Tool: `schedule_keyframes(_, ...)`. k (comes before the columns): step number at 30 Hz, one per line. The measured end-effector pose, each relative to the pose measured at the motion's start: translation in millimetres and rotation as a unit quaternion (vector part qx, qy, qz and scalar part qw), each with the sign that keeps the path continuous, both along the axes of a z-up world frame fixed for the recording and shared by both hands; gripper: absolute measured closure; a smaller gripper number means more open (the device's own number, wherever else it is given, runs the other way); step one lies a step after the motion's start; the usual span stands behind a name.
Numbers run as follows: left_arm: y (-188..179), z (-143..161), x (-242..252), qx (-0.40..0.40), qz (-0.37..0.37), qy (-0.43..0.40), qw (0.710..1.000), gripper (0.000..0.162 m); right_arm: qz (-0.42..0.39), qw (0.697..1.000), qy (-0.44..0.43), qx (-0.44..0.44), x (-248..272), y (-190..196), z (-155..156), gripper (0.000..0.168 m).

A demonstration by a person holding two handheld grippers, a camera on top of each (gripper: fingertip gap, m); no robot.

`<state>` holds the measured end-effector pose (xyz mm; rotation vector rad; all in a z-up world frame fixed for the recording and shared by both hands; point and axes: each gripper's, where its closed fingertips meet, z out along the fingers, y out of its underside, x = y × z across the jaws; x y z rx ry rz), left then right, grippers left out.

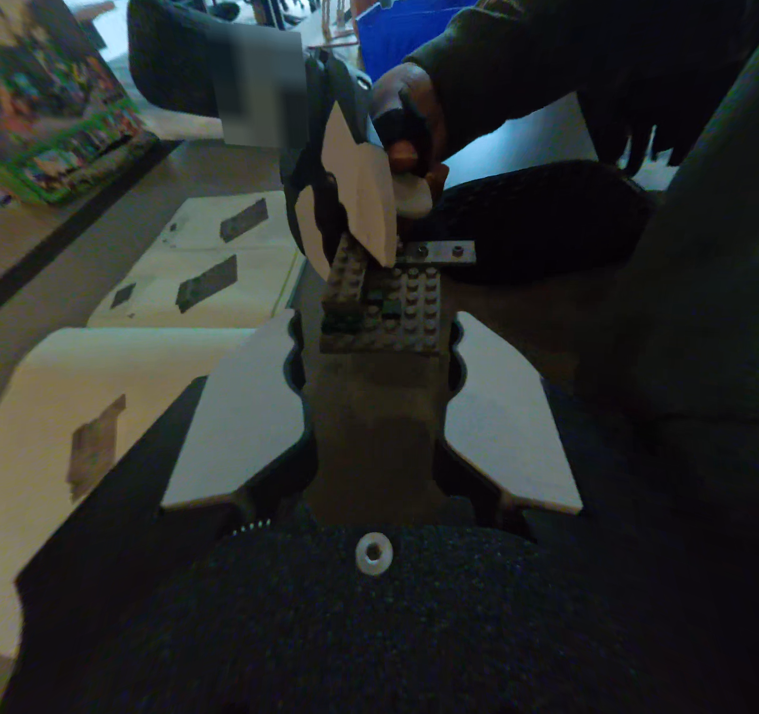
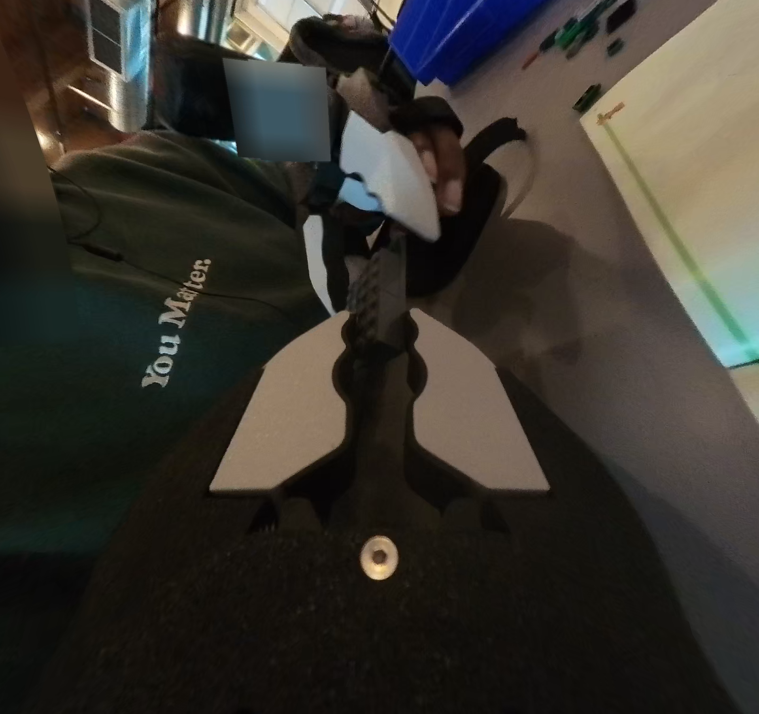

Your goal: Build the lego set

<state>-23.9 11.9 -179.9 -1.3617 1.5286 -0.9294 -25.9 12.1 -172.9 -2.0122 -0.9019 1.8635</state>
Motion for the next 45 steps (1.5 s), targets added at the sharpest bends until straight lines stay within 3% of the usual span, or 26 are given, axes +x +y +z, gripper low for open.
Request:
schedule_keyframes(2, -1, -1, 1, 0.021, -0.006, 0.004, 1.000, 0.106, -0.002, 1.000, 0.000, -0.003, 0, 0, -2, 0.146)
schedule_keyframes(8, 0, -4, 2, 0.016, -0.012, 0.003, 1.000, 0.107, -0.010, 1.000, -0.011, 0.013, 1, 4, -6, 0.146)
schedule_keyframes(13, 18, -9, -3, -0.013, -0.008, 0.016, 1.000, 0.107, -0.069, 0.985, -0.083, 0.136, 20, 33, -11, 0.122)
schedule_keyframes(18, 39, -41, -7, -0.028, -0.007, 0.115, 0.993, 0.107, -0.101, 0.965, -0.128, 0.204, 42, 44, -13, 0.119)
schedule_keyframes(26, 41, -74, -11, -0.032, -0.036, 0.206, 0.977, 0.106, -0.109, 0.965, -0.137, 0.196, 54, 29, -29, 0.119)
schedule_keyframes(34, 35, -62, -20, -0.052, -0.037, 0.194, 0.979, 0.089, -0.118, 0.960, -0.145, 0.210, 53, 26, -36, 0.121)
schedule_keyframes(36, 40, -45, -25, -0.063, -0.002, 0.156, 0.986, 0.098, -0.132, 0.953, -0.154, 0.224, 53, 28, -37, 0.121)
schedule_keyframes(40, 79, -15, -50, -0.090, 0.159, 0.076, 0.980, 0.140, -0.186, 0.926, -0.184, 0.273, 49, 43, -31, 0.121)
schedule_keyframes(41, 91, -9, -59, -0.098, 0.205, 0.055, 0.972, 0.157, -0.200, 0.914, -0.200, 0.292, 49, 50, -29, 0.129)
schedule_keyframes(42, 103, -6, -69, -0.108, 0.243, 0.039, 0.963, 0.162, -0.211, 0.901, -0.219, 0.310, 47, 57, -28, 0.138)
schedule_keyframes(45, 130, -13, -95, -0.141, 0.332, 0.041, 0.932, 0.162, -0.229, 0.881, -0.236, 0.340, 31, 75, -20, 0.168)
